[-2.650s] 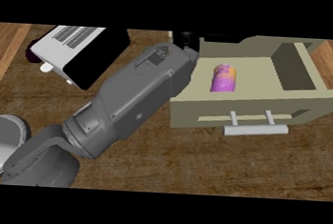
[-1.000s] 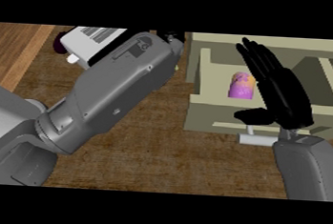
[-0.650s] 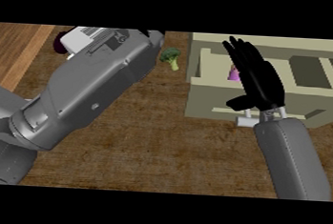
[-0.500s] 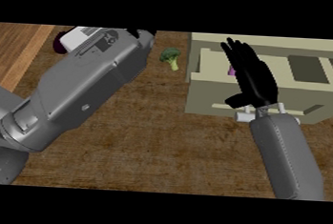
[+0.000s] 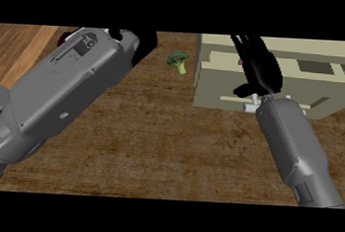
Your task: Pick up the can, place it into the drawer and close the drawer
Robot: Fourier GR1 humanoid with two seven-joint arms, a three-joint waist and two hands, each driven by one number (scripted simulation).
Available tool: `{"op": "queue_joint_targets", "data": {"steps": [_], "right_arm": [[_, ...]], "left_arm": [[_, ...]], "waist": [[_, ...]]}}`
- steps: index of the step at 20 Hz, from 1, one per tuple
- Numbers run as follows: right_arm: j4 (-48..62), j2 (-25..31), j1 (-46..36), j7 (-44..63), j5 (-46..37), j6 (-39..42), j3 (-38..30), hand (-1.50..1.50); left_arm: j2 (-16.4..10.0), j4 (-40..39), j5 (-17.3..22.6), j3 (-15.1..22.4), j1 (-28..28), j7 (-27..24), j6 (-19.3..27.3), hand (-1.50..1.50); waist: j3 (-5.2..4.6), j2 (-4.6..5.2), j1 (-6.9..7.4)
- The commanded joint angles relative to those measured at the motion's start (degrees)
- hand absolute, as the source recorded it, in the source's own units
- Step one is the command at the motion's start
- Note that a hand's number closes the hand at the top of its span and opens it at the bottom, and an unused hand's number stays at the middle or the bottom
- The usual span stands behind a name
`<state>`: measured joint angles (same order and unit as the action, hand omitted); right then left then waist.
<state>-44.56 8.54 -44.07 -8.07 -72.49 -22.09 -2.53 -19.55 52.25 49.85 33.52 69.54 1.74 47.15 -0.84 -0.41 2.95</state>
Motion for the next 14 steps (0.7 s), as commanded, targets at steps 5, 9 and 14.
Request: {"op": "queue_joint_targets", "data": {"steps": [5,9,14], "right_arm": [[15.6,-1.2,-6.7,-0.1,-0.5,-11.3,-4.3,-1.5],[21.0,0.6,-9.7,-0.3,-1.1,-14.9,-6.1,-1.5],[26.1,2.6,-16.1,1.4,-2.2,-16.6,-7.4,-1.5]], "left_arm": [[-2.0,3.6,-1.6,-1.3,-3.1,0.5,-0.2,-1.5],[-4.3,8.7,-2.1,-0.6,-5.5,2.5,0.3,-1.5],[-5.9,12.3,-2.6,-1.1,-6.5,4.0,-0.3,-1.5]], "waist": [[0.95,1.56,0.6],[0.98,1.65,2.22],[0.96,1.8,2.67]]}}
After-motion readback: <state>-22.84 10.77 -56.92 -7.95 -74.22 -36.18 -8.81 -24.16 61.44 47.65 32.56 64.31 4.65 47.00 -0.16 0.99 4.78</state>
